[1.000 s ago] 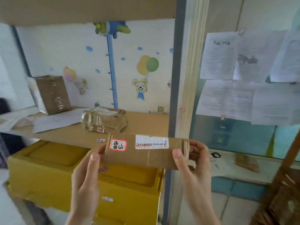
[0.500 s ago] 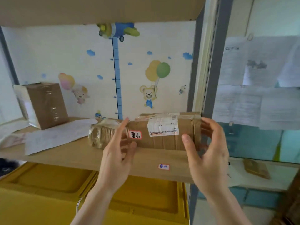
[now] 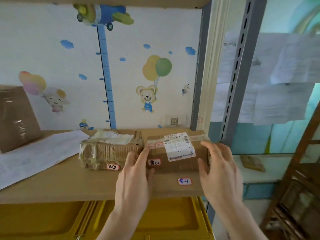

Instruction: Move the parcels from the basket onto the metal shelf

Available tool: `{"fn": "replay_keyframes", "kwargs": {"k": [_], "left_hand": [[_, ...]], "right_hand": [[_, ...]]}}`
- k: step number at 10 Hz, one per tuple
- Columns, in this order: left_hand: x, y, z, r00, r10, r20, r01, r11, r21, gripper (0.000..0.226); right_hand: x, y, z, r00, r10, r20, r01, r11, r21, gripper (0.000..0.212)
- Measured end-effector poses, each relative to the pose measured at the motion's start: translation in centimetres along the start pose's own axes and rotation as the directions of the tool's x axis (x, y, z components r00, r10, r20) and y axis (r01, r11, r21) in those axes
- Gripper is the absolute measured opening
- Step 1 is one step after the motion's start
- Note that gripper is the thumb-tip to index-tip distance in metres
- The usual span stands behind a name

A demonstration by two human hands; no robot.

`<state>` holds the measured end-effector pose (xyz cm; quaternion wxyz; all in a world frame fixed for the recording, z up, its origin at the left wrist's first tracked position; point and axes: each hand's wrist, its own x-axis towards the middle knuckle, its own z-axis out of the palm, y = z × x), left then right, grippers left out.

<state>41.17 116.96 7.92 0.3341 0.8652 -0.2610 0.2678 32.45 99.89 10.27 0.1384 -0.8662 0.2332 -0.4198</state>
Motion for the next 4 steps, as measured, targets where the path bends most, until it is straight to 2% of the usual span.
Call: {"fn": "replay_keyframes", "kwargs": {"k": [2,3,4], "left_hand": [[1.1,-0.2,0.1,0.999,0.028,0.040,-0.028,1.000,0.014,0.072],[1.5,0.2,0.2,0.998,0.040,0.057,-0.044,0.997,0.064,0.074],[1.2,0.2,-0.8,0.995,0.085,0.051,-0.082,0.995,-0.057,0.073]], "right_hand": [[1.2,1.0,0.3,0.999,-0.014,0.042,0.018,0.993,-0.113,0.048],[1.8,0.7,0.2,0.990,-0.008,0.143,0.027,0.991,-0.131,0.058],[1.6,0.3,-1.3,0.987,-0.062,0.146,0.056,0.997,0.046,0.061]]}}
